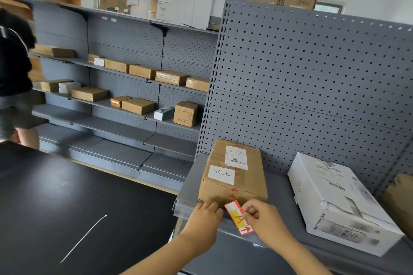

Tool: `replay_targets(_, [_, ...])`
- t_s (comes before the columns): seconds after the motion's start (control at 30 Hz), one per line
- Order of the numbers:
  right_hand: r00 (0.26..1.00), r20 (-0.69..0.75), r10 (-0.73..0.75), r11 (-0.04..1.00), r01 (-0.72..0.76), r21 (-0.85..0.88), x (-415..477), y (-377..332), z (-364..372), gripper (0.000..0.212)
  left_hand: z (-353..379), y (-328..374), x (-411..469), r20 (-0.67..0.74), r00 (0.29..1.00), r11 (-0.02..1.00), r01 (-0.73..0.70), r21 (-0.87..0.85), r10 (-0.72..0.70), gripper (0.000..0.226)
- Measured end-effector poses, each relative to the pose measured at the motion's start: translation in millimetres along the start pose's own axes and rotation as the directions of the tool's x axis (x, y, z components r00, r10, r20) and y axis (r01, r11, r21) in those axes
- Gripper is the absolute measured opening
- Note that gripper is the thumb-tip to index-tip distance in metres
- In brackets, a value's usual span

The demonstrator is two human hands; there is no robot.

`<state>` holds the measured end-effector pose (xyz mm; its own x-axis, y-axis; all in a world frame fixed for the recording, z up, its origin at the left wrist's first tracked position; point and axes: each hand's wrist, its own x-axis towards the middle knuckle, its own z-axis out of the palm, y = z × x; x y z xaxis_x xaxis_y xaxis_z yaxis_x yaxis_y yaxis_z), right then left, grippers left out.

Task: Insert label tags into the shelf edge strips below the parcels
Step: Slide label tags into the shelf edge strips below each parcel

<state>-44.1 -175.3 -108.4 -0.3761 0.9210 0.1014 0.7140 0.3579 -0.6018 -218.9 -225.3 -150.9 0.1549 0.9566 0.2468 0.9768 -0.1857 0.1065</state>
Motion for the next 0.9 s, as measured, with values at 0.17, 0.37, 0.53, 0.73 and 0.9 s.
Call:
replay_targets(0.17, [0.998, -0.047, -0.044, 0.995, 0.048, 0.092, 2, -6, 1, 0.017, 5, -4, -6, -0.003, 1.000, 0.995, 0.007, -0.104, -0.007, 0.035])
replay_targets(0.37, [0.990, -0.069, -0.127, 0.991, 0.129, 0.028, 6, -6, 10, 0.025, 15, -10, -15, -0.009, 1.000, 0.990, -0.001, -0.142, 0.000, 0.040])
replay_targets(0.53, [0.986, 0.046, -0.161, 0.969, 0.166, -0.181, 8, 1, 14, 0.015, 15, -10, -18, 0.010, 1.000, 0.991, -0.018, -0.135, 0.020, 0.050])
replay_targets(0.73, [0.984, 0.047, -0.174, 0.946, 0.180, -0.268, 9, -5, 20, 0.008, 18, -11, -25, 0.012, 0.999, 0.997, -0.042, -0.058, 0.042, 0.051])
replay_targets(0.9, [0.971, 0.114, -0.210, 0.929, 0.234, -0.287, 10, -11, 26, 0.012, 20, -12, -33, 0.050, 0.998, 0.999, -0.046, -0.025, 0.047, 0.045])
